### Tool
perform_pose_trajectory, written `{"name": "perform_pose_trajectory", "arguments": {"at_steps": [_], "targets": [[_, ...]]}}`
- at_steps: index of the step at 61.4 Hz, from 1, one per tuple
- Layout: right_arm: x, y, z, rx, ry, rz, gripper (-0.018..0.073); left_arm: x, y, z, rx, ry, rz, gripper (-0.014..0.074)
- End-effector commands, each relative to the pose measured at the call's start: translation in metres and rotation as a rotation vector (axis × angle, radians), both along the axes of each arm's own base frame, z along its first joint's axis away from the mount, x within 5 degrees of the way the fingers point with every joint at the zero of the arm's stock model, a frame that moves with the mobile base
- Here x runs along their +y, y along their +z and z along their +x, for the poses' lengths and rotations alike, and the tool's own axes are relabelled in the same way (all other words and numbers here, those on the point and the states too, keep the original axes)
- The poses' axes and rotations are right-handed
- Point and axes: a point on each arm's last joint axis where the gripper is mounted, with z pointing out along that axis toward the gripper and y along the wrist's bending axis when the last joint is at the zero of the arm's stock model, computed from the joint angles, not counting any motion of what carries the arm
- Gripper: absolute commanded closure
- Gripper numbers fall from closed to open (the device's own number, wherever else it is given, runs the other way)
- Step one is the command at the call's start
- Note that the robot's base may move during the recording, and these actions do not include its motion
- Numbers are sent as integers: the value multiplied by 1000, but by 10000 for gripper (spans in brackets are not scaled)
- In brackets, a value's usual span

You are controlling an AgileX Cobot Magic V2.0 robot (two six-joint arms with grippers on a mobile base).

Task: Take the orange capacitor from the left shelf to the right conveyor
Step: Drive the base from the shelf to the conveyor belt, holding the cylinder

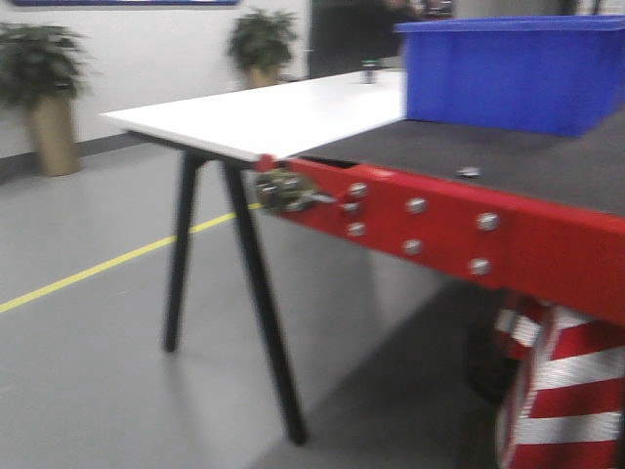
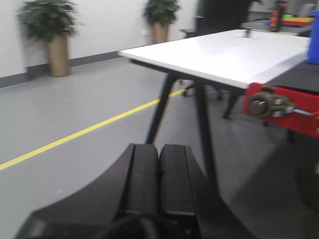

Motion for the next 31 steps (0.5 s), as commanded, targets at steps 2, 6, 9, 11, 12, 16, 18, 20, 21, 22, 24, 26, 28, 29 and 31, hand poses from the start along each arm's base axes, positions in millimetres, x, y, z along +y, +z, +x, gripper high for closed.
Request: {"name": "perform_pose_trajectory", "arguments": {"at_steps": [2,6,9,11,12,16,18,20,21,22,24,26,28,29,31], "targets": [[2,15,-4,-88,32,14,509,0,0,0,-73,-2,-14,722],[2,15,-4,-88,32,14,509,0,0,0,-73,-2,-14,722],[2,15,-4,-88,32,14,509,0,0,0,-73,-2,-14,722],[2,15,-4,-88,32,14,509,0,0,0,-73,-2,-14,722],[2,15,-4,-88,32,14,509,0,0,0,-73,-2,-14,722],[2,15,-4,-88,32,14,509,0,0,0,-73,-2,-14,722],[2,15,-4,-88,32,14,509,0,0,0,-73,-2,-14,722],[2,15,-4,-88,32,14,509,0,0,0,-73,-2,-14,722],[2,15,-4,-88,32,14,509,0,0,0,-73,-2,-14,722],[2,15,-4,-88,32,14,509,0,0,0,-73,-2,-14,722],[2,15,-4,-88,32,14,509,0,0,0,-73,-2,-14,722],[2,15,-4,-88,32,14,509,0,0,0,-73,-2,-14,722],[2,15,-4,-88,32,14,509,0,0,0,-73,-2,-14,722],[2,15,-4,-88,32,14,509,0,0,0,-73,-2,-14,722],[2,15,-4,-88,32,14,509,0,0,0,-73,-2,-14,722]]}}
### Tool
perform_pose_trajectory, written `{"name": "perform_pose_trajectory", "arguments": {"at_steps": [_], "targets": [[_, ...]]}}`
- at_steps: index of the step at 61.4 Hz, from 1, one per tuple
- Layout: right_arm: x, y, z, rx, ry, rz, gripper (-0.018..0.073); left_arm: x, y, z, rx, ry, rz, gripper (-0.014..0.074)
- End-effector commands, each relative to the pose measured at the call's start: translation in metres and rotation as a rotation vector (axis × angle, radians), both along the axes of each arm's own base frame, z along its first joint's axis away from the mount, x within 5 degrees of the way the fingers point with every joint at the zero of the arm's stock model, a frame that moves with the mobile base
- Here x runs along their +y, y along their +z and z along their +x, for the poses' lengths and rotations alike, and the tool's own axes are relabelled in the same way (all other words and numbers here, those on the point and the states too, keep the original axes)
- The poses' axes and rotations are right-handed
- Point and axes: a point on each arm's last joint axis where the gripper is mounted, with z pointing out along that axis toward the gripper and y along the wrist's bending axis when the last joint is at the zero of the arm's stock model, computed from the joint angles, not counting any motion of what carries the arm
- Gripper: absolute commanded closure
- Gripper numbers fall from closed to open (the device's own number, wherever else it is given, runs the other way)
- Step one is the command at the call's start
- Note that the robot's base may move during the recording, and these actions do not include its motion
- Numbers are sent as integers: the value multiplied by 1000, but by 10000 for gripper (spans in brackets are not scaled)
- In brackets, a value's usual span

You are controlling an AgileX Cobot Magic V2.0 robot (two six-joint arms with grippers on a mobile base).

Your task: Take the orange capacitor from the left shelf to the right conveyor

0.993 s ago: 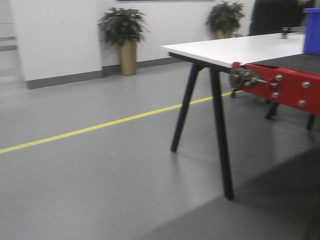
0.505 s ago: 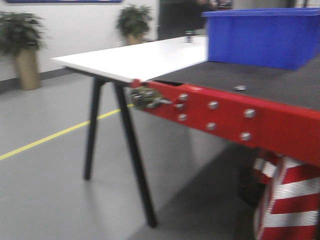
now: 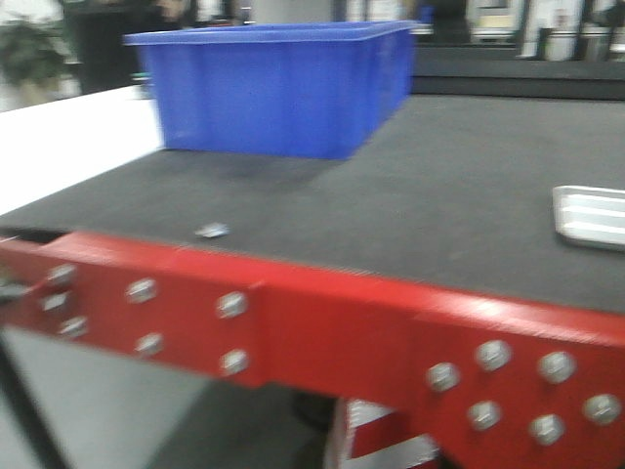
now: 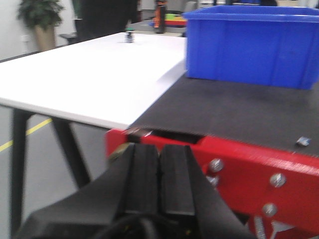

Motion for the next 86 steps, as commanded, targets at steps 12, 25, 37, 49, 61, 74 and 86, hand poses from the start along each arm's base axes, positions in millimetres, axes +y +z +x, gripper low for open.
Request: {"name": "perform_pose_trajectory", "arguments": {"at_steps": [12,25,37,49,61,74,86], "targets": [[2,15,-4,-88,32,14,509,0,0,0,-73,-2,-14,722],[2,15,-4,-88,32,14,509,0,0,0,-73,-2,-14,722],[2,15,-4,-88,32,14,509,0,0,0,-73,-2,-14,722],[2,15,-4,-88,32,14,509,0,0,0,-73,-2,-14,722],[2,15,-4,-88,32,14,509,0,0,0,-73,-2,-14,722],[2,15,-4,-88,32,14,509,0,0,0,-73,-2,-14,722],[4,22,-8,-162,76,42,509,0,0,0,-73,-2,-14,722]]}}
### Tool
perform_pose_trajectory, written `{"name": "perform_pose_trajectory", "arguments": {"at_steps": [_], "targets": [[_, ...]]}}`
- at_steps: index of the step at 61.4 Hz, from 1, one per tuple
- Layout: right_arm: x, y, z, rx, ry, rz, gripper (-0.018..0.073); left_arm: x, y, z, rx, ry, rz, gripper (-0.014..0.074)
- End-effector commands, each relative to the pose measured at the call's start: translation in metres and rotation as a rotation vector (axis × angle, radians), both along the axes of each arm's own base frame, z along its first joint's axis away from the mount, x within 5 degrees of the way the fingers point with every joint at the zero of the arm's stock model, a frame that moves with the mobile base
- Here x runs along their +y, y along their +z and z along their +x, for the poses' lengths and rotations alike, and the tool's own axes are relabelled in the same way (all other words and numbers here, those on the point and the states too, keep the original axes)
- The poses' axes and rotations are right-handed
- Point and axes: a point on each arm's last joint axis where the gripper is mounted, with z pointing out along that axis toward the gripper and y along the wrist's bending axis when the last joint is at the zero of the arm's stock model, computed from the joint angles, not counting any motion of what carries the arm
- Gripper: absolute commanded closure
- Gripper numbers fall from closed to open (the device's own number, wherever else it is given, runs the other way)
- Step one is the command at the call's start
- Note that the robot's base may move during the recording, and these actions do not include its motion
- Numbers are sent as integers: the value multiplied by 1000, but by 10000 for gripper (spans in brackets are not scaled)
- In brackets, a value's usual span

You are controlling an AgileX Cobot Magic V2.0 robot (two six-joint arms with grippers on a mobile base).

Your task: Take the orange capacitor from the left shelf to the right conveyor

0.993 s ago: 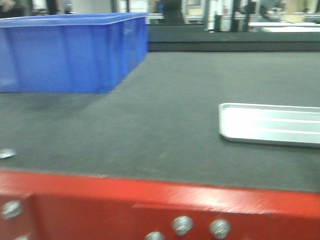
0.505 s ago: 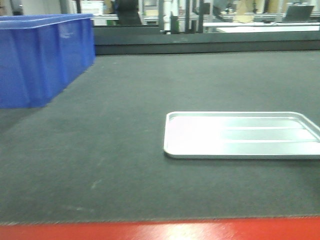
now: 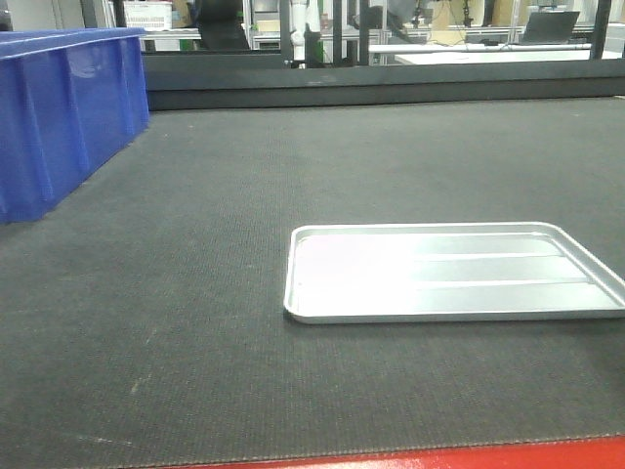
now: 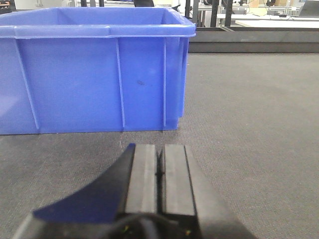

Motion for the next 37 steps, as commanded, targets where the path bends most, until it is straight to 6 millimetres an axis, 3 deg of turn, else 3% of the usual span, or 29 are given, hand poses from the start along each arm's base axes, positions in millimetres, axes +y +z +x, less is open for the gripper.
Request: {"name": "perform_pose_trajectory", "arguments": {"at_steps": [1,20,37], "targets": [[3,20,-7,-140,62,32,509,0,0,0,-73,-2,-14,722],[6,28,-14,-238,120,68,509,0,0,0,-73,-2,-14,722],[14,25,5,-82,115,70,509,0,0,0,-73,-2,-14,722]]}}
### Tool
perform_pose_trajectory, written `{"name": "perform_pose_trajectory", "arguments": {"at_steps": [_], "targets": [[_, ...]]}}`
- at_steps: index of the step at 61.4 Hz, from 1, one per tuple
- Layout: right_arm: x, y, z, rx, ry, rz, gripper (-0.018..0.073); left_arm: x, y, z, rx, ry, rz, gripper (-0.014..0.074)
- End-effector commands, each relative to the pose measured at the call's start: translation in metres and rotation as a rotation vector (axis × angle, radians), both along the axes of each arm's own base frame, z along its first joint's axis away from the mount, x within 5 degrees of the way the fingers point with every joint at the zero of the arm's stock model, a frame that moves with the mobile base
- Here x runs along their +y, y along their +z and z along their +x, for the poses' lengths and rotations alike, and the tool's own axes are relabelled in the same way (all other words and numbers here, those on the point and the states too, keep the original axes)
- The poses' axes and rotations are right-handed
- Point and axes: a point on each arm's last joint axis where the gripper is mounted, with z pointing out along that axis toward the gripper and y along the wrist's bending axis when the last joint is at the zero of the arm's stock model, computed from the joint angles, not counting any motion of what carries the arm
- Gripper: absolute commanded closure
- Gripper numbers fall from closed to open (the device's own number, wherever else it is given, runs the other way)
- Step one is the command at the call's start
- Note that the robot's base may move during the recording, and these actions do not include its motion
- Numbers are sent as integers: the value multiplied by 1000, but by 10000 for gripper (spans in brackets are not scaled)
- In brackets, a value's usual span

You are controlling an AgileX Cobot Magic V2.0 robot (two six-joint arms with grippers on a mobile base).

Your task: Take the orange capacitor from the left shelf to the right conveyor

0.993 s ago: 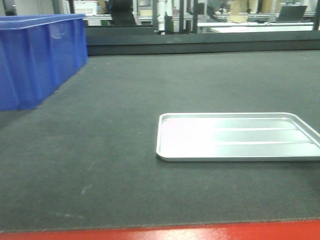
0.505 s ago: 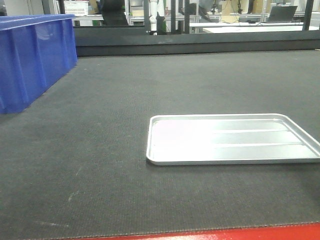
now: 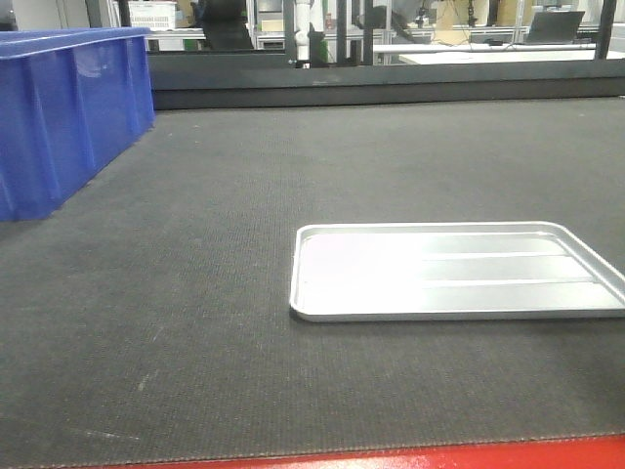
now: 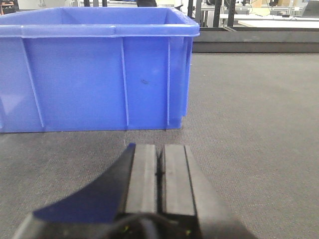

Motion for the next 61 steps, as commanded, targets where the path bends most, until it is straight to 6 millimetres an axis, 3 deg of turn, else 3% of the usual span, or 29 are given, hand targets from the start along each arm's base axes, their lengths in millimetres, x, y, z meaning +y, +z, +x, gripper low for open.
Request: {"name": "perform_pose_trajectory", "arguments": {"at_steps": [1,14,21,36,61], "targets": [[7,17,7,10,39,36,509,0,0,0,-73,-2,-14,722],[32,21,51,181,35,-53,509,0,0,0,-73,-2,-14,722],[51,10,79,263,45,-153,509,0,0,0,-73,-2,-14,722],[83,-23,121,310,129,-281,509,0,0,0,-73,-2,-14,722],[77,-70,183,367,104,-222,509,0,0,0,-73,-2,-14,722]]}}
